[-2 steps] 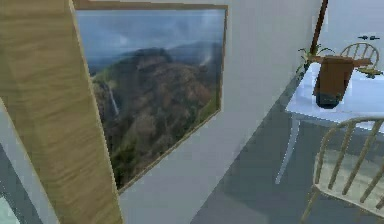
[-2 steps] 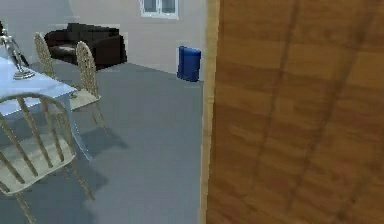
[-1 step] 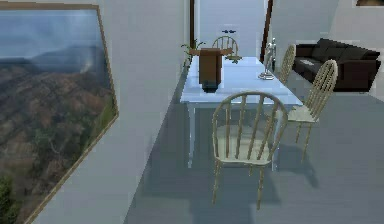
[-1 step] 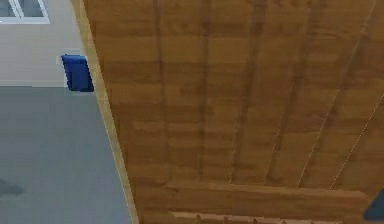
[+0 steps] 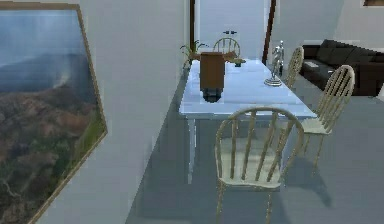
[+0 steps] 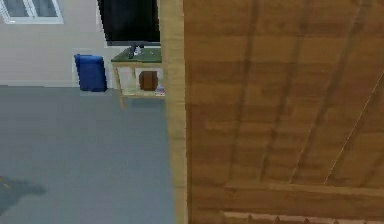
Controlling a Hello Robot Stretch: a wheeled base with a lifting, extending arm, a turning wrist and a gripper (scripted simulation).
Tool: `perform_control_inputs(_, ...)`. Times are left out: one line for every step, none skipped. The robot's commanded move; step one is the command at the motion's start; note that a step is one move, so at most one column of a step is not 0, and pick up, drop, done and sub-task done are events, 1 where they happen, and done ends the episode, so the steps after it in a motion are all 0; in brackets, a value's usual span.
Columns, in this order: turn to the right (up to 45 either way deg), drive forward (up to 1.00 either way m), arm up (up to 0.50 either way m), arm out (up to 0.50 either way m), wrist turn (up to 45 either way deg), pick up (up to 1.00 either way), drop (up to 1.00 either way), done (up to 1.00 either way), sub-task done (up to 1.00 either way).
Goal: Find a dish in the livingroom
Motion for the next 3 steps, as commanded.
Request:
perform_control_inputs(9.0,0.00,0.00,0.00,0.0,0.00,0.00,0.00,0.00)
perform_control_inputs(0.0,0.55,0.00,0.00,0.0,0.00,0.00,0.00,0.00)
perform_control_inputs(0.0,0.00,0.00,0.00,0.0,0.00,0.00,1.00,0.00)
